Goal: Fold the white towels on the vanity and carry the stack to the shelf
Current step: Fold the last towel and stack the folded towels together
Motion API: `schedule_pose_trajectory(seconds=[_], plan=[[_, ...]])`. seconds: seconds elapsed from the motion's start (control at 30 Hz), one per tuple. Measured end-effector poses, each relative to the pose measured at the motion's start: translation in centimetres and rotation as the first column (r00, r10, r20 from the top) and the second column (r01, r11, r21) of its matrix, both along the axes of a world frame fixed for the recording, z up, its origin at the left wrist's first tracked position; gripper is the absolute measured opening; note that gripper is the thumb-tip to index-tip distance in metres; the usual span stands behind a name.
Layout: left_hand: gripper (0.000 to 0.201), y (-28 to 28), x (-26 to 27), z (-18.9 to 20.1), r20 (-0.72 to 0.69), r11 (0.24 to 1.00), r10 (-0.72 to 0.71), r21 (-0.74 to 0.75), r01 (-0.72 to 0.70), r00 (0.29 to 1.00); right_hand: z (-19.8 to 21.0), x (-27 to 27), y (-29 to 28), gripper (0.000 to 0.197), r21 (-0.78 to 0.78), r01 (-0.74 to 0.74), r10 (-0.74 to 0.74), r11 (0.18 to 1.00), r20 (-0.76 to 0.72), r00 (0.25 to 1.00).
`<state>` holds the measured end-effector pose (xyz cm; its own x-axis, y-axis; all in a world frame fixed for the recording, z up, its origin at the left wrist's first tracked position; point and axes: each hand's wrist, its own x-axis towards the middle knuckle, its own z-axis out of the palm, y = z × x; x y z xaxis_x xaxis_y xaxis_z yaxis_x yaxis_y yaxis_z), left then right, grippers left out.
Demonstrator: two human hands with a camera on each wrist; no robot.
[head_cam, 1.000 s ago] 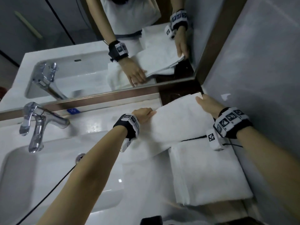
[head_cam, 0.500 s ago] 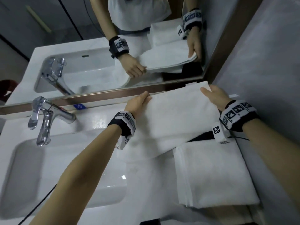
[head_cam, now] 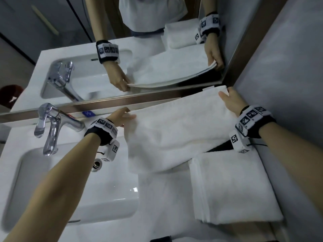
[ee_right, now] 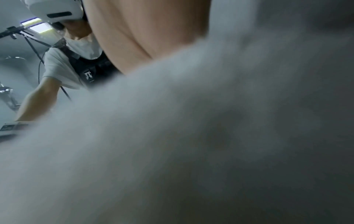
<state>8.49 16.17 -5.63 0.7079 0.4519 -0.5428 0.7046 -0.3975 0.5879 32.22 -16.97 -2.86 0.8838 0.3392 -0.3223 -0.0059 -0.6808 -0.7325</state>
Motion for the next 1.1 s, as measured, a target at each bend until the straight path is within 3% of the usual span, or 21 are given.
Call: schedule_pose_trajectory(seconds=[0.07,0.13,0.23,0.3,0.43,0.57,0.63,0.73,0.83,0.9,1.0,1.1], plan=[[0.017,-0.4,-0.1,-0.5,0.032,0.969,0.183,-0.175,-0.174,0.983,0.0,0.0,0.3,0.045,-0.049,-0.003,0.002,0.999,-0.008,1.000],[0.031,-0.9,-0.2,-1.4,-0.006,0.953,0.243,-0.185,-0.240,0.970,-0.2,0.1,0.4,0.039,-0.104,-0.020,0.015,0.994,-0.045,0.999],[0.032,-1.1,-0.7,-3.0,-0.010,0.965,0.242,-0.098,-0.242,0.970,-0.5,0.0,-0.3,0.048,-0.193,-0.070,0.040,0.979,-0.157,0.987],[0.028,-1.3,-1.0,-3.3,0.061,0.949,0.270,-0.183,-0.255,0.961,-0.8,-0.2,-0.8,0.057,-0.215,-0.076,0.027,0.974,-0.224,0.974],[0.015,-1.4,-1.5,-3.2,0.185,0.928,0.330,-0.243,-0.282,0.926,-1.1,-0.4,-1.4,0.043,-0.188,-0.124,0.083,0.974,-0.212,0.974],[0.018,-1.2,-2.1,-2.7,0.220,0.891,0.423,-0.276,-0.360,0.879,-1.5,-0.5,-1.6,0.039,-0.106,-0.075,0.056,0.992,-0.176,0.983],[0.019,-1.2,-2.2,-2.7,0.195,0.873,0.464,-0.269,-0.408,0.864,-1.5,-0.7,-1.8,0.031,-0.110,-0.042,0.024,0.993,-0.162,0.986],[0.028,-1.2,-2.6,-3.0,0.069,0.836,0.504,-0.287,-0.467,0.861,-1.3,-1.0,-2.2,0.038,-0.171,-0.047,0.019,0.984,-0.163,0.987],[0.044,-1.5,-3.6,-3.0,-0.115,0.839,0.444,-0.295,-0.457,0.889,-1.2,-1.2,-2.7,0.053,-0.174,-0.048,0.011,0.984,-0.208,0.978],[0.045,-2.0,-4.4,-3.1,-0.160,0.837,0.436,-0.291,-0.464,0.886,-1.1,-1.7,-3.1,0.059,-0.182,-0.041,0.000,0.982,-0.220,0.976],[0.029,-2.6,-5.4,-3.7,-0.091,0.786,0.550,-0.280,-0.551,0.830,-1.1,-2.3,-3.7,0.045,-0.082,0.022,-0.038,0.996,-0.187,0.982],[0.031,-2.8,-5.7,-4.1,0.017,0.754,0.635,-0.232,-0.615,0.772,-0.9,-2.9,-4.3,0.026,-0.002,0.085,-0.084,0.996,-0.177,0.981]])
